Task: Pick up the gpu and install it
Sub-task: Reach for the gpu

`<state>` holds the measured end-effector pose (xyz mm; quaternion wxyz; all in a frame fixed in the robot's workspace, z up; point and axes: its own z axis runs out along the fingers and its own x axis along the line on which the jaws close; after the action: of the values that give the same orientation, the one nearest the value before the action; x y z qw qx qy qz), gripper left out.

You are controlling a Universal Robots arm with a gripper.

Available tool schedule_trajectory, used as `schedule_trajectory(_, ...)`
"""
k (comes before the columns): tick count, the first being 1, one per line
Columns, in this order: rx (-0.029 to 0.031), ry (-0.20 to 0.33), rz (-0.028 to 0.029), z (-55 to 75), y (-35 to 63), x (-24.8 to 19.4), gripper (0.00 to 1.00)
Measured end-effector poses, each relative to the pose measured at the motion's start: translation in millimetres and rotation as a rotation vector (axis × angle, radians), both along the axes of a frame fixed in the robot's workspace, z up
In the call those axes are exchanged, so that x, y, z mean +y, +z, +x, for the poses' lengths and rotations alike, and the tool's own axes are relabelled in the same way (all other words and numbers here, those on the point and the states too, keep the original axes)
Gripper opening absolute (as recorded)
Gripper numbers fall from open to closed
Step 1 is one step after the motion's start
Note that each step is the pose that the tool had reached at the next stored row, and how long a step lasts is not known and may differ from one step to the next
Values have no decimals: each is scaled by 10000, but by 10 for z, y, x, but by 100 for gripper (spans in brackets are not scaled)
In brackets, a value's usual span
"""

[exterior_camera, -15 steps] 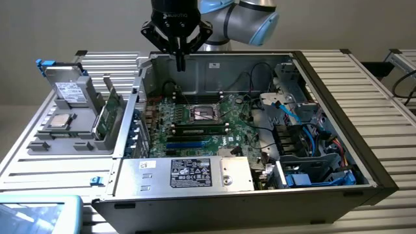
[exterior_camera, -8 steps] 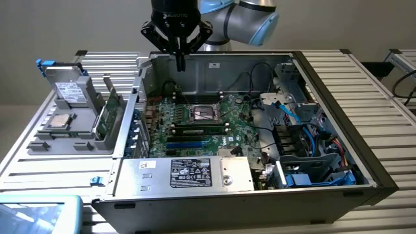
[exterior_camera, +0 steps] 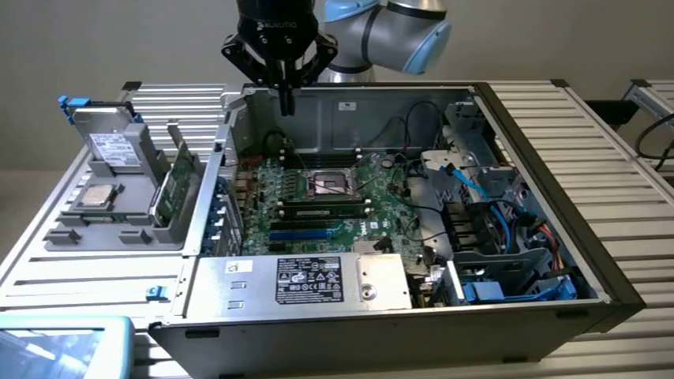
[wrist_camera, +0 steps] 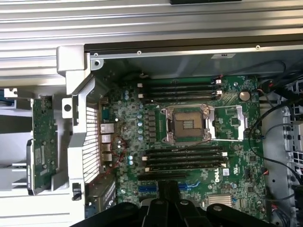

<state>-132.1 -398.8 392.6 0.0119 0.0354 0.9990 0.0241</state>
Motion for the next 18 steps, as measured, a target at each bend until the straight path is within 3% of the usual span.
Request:
schedule_trajectory(9,-61,0,-1,-404,0,0,12)
schedule_trajectory(18,-64,1,0,-813,-4,0,12)
